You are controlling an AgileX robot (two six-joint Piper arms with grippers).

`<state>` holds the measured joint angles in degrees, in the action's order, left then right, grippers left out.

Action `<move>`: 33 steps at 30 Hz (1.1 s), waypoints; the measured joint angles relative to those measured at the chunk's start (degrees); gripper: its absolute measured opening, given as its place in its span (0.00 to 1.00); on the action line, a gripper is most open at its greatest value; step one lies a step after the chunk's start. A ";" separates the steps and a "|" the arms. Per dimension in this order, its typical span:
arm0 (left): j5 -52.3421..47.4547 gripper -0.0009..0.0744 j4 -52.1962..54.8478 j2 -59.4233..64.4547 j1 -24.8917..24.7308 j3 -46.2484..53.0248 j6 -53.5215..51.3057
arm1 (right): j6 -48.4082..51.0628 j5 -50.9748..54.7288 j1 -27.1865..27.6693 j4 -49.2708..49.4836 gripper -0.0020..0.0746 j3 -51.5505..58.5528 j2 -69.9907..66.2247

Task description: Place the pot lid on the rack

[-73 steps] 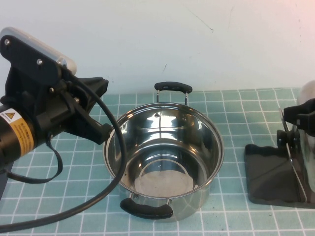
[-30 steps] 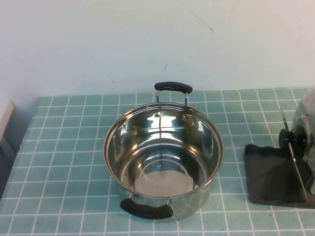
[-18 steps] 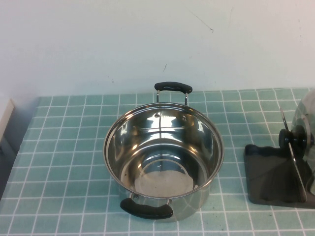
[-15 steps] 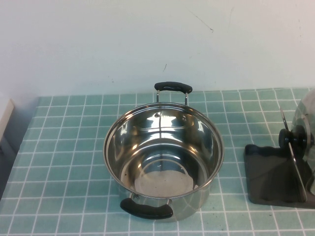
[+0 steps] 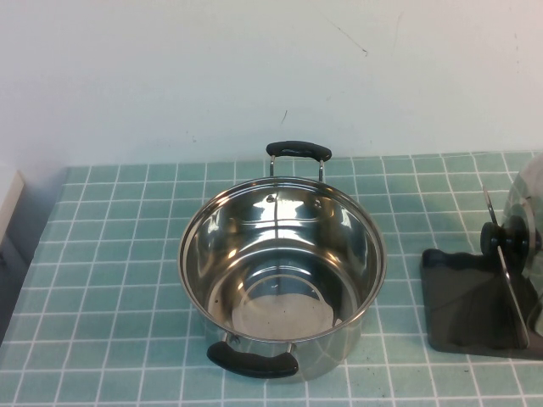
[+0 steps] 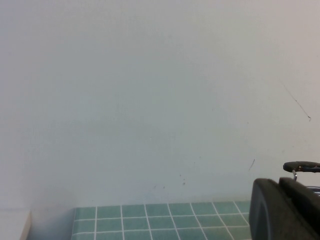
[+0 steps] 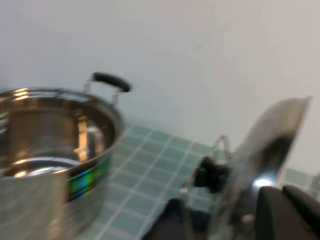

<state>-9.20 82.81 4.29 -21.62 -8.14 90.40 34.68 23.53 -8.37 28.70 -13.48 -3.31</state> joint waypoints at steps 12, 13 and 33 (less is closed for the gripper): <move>0.00 0.01 0.00 0.00 0.00 0.00 0.00 | -32.86 -14.84 9.60 -31.02 0.02 15.05 3.96; 0.00 0.01 0.00 0.00 0.00 0.00 0.00 | -33.00 -13.35 10.22 -31.82 0.02 15.05 3.96; 0.00 0.01 0.00 0.00 0.00 0.17 0.00 | -38.54 -4.57 6.04 -33.79 0.02 15.05 4.05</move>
<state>-9.20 82.81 4.29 -21.62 -7.97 90.40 -3.86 18.96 -2.32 -5.09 1.57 0.74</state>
